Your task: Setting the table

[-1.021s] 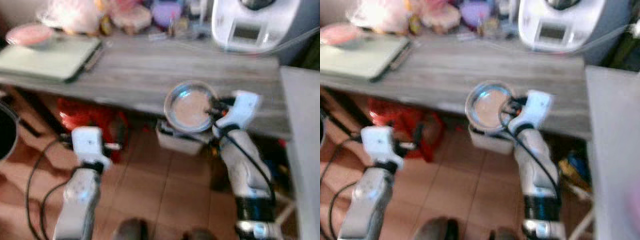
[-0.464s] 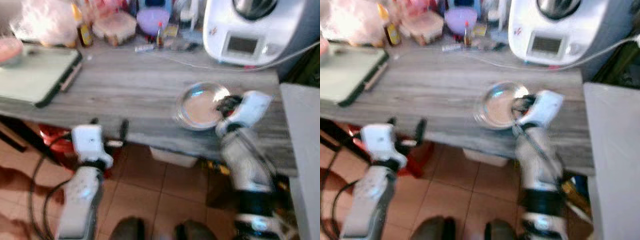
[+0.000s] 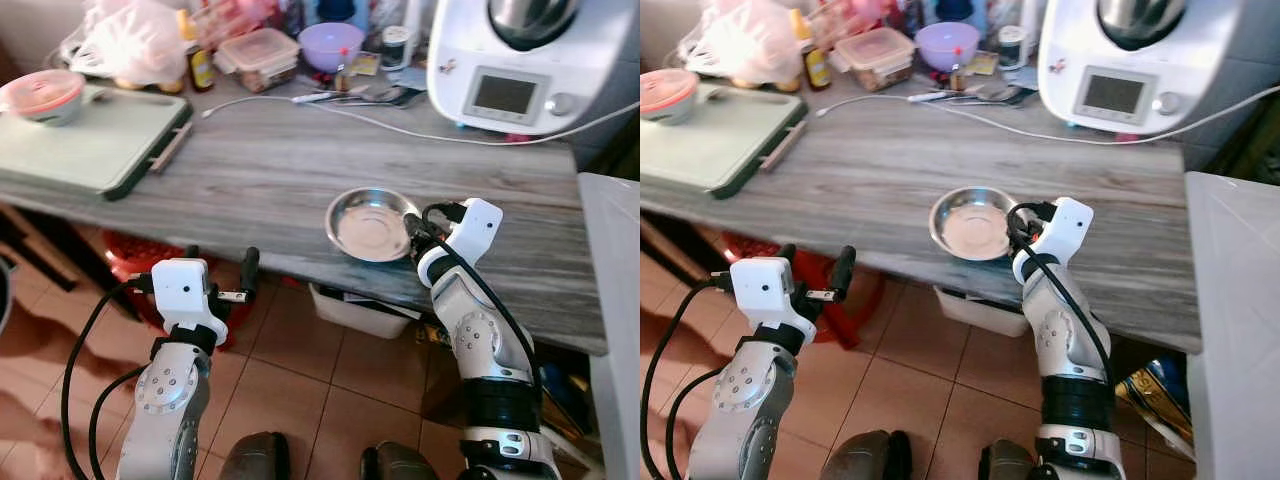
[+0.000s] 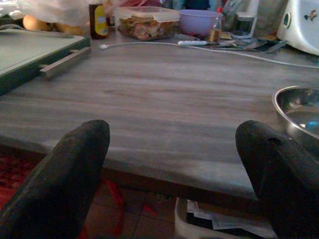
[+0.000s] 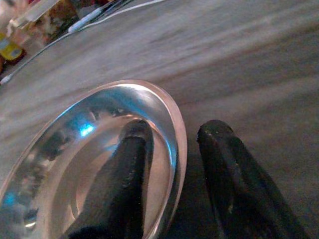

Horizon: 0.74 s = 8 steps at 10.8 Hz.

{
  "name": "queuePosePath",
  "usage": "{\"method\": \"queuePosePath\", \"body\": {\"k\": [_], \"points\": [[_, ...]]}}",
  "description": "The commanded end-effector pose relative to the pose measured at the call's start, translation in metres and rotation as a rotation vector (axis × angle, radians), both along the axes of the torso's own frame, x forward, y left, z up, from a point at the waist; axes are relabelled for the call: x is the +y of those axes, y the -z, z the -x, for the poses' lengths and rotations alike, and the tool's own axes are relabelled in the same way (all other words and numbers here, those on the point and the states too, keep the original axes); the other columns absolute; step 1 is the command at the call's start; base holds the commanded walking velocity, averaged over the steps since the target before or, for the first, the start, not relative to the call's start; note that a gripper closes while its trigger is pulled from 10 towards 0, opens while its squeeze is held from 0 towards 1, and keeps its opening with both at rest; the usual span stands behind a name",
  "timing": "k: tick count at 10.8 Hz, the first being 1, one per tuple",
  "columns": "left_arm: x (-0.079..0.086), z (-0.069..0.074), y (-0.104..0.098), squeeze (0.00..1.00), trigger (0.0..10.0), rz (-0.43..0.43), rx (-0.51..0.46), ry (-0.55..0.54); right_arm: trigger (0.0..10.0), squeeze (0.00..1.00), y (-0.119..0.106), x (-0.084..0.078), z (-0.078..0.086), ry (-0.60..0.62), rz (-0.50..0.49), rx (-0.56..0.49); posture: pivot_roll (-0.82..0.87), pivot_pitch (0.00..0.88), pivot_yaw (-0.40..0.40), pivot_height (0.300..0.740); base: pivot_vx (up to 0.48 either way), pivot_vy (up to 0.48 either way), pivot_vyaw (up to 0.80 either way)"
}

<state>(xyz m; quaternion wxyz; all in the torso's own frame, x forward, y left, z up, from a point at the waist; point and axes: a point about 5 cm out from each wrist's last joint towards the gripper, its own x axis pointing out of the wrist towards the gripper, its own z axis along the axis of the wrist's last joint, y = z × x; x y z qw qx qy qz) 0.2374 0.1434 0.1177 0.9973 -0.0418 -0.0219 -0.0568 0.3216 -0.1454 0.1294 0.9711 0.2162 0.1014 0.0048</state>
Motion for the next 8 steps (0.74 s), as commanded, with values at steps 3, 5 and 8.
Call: {"method": "queuePosePath", "body": {"k": [3, 5, 8], "points": [[0.005, 0.0, -0.001, 0.0, 10.0, -0.009, 0.01, -0.028, 10.0, 1.0, -0.031, -0.006, 0.0, 0.028, 0.11, -0.19, 0.04, 0.127, 0.048, 0.74, 0.0, 0.0, 0.0], [0.009, -0.001, 0.002, 0.0, 10.0, -0.02, 0.038, -0.073, 10.0, 1.0, -0.042, -0.005, 0.002, 0.01, 0.19, -0.273, 0.04, 0.126, 0.048, 0.74, 0.0, 0.0, 0.0], [0.016, 0.002, 0.004, 0.0, 10.0, -0.019, 0.045, -0.091, 10.0, 1.0, -0.032, -0.006, 0.025, -0.121, 0.367, -0.339, 0.04, 0.114, 0.043, 0.74, 0.0, 0.0, 0.0]]}}
